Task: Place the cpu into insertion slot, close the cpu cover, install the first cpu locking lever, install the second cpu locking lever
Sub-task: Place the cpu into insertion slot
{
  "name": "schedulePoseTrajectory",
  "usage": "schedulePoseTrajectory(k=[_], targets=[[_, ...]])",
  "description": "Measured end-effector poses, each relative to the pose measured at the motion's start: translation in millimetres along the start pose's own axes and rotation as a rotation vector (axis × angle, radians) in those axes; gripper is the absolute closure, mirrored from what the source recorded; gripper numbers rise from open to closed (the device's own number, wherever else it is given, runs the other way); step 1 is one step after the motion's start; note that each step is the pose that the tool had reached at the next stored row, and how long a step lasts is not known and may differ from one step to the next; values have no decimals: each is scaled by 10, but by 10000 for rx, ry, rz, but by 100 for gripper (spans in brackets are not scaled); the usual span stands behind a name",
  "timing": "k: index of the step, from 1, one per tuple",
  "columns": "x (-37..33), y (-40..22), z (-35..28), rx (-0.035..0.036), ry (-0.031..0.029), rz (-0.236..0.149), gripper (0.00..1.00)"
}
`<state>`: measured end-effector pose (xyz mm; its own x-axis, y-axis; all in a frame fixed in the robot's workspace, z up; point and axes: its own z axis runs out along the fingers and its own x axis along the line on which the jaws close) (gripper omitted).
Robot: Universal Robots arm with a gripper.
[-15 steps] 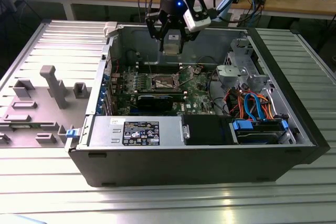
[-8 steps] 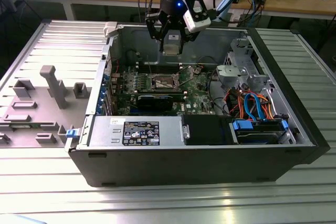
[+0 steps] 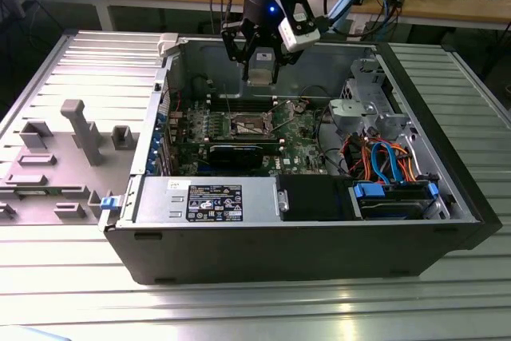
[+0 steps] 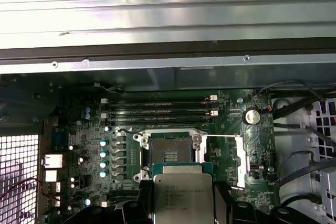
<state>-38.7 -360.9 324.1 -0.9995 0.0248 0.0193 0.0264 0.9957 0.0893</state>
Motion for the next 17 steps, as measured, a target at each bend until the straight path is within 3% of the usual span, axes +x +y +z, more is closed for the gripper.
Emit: schedulePoseTrajectory(k=[17], targets=[[-1, -3, 36, 0, 0, 0, 45]])
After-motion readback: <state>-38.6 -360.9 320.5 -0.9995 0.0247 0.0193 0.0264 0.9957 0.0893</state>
